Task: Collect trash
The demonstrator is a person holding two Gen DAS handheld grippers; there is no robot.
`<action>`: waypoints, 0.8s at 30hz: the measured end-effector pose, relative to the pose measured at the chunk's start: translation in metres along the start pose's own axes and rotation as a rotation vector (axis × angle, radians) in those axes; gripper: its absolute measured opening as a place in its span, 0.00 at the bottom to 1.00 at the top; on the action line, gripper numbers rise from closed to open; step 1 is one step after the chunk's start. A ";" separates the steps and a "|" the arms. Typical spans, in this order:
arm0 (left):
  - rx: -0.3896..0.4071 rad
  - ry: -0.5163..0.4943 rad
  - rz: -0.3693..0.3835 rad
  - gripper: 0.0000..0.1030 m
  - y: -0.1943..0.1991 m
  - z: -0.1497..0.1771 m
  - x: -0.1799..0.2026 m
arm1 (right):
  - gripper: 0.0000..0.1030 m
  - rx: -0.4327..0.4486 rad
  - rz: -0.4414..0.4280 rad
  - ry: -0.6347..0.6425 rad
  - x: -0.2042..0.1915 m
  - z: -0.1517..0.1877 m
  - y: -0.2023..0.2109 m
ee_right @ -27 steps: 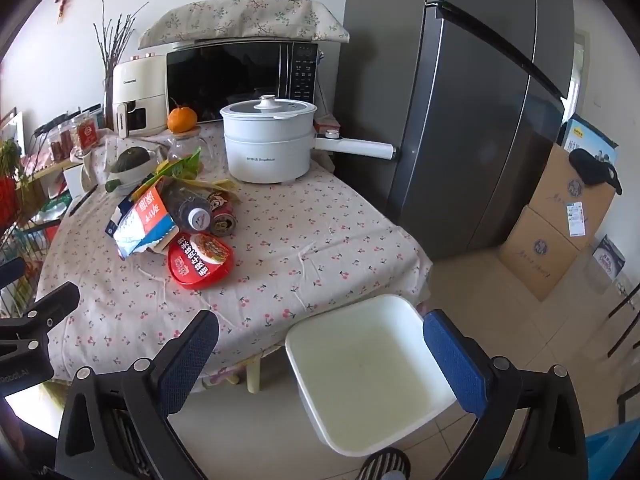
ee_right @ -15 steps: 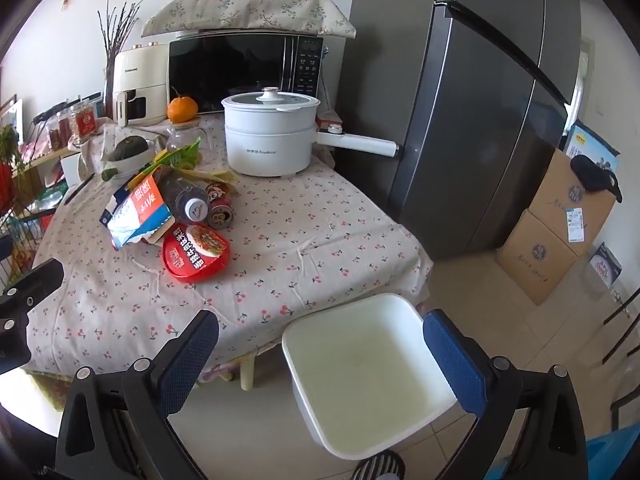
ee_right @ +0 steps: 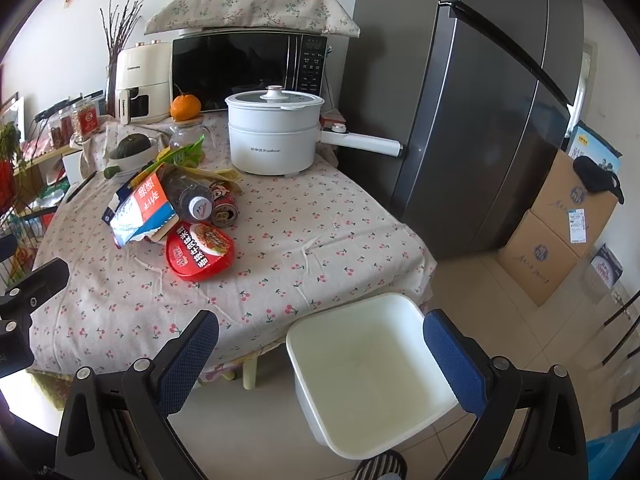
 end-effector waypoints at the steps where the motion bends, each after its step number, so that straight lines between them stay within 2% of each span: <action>1: -0.001 -0.001 0.003 0.99 0.000 0.000 0.001 | 1.00 0.001 0.000 -0.001 0.000 0.000 0.000; 24: -0.012 0.007 0.011 0.99 0.000 0.001 0.000 | 1.00 0.003 -0.003 -0.005 -0.001 0.000 0.001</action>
Point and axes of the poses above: each gripper's, at about its wrist camera, not at the fingertips, and y roughly against the way its jaws point, x to its right, z to its underside, the point moved 6 cm from there along -y, roughly the way its jaws point, and after that the axes turned 5 degrees about -z, right-handed, at the moved point
